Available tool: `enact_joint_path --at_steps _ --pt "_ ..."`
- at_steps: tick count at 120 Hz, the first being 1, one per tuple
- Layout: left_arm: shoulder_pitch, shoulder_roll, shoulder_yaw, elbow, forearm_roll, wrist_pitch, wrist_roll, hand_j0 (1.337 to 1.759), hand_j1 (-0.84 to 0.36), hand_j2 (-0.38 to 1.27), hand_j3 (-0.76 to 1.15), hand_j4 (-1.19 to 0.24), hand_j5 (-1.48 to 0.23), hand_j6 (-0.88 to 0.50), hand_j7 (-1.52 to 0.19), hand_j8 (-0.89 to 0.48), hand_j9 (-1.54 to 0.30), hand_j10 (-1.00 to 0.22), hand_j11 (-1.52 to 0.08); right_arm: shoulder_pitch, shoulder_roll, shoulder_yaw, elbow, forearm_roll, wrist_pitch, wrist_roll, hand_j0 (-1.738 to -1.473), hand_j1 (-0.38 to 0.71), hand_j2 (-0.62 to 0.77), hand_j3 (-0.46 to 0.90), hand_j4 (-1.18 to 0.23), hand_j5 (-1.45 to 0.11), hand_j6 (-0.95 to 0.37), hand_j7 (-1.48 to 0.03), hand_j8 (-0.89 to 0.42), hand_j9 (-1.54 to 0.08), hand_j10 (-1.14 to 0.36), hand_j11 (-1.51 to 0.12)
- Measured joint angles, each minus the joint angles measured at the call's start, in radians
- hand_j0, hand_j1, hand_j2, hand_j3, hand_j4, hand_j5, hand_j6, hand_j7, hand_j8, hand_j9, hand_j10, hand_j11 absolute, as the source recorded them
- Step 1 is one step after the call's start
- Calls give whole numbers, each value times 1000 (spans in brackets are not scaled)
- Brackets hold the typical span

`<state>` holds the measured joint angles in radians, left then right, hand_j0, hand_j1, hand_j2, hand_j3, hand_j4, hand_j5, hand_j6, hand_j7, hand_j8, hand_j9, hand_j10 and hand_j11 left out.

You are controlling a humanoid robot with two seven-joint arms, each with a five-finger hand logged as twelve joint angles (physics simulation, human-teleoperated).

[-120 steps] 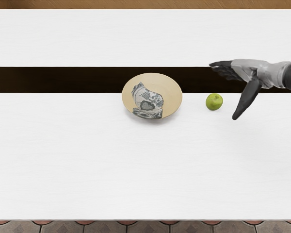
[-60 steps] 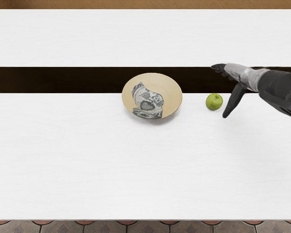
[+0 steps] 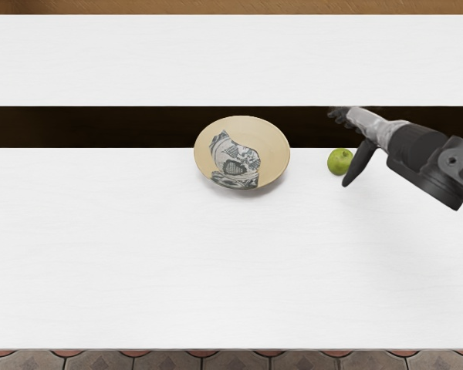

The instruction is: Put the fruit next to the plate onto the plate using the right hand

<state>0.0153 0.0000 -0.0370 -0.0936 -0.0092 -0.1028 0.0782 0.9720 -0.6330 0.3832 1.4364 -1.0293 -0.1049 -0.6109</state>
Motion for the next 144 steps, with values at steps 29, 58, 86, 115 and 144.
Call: enact_joint_path --at_steps 29,58,86,115,144 --pt "0 0 0 0 0 0 0 1658 73 46 0 -230 -299 -230 -299 -230 -299 -230 -299 -2 24 -51 -13 -46 -71 0 -1658 -53 -47 0 -251 -323 -253 -322 -252 -323 -251 -322" --pt "0 0 0 0 0 0 0 1658 73 46 0 -230 -299 -230 -299 -230 -299 -230 -299 -6 63 -94 -51 -55 -108 0 -1658 -13 -53 0 -285 -367 -287 -366 -286 -367 -285 -367" --pt "0 0 0 0 0 0 0 1658 73 46 0 -230 -299 -230 -299 -230 -299 -230 -299 -5 78 -108 -73 -59 -119 0 -1658 45 -62 0 -340 -427 -338 -430 -336 -431 -340 -431" --pt "0 0 0 0 0 0 0 1658 73 46 0 -230 -299 -230 -299 -230 -299 -230 -299 -3 102 -113 -126 -64 -120 0 -1658 62 -60 0 -372 -437 -363 -454 -368 -455 -363 -455" --pt "0 0 0 0 0 0 0 1658 73 46 0 -230 -299 -230 -299 -230 -299 -230 -299 -10 114 -114 -163 -63 -123 0 -1658 74 -64 0 -372 -454 -367 -464 -294 -465 -366 -465"
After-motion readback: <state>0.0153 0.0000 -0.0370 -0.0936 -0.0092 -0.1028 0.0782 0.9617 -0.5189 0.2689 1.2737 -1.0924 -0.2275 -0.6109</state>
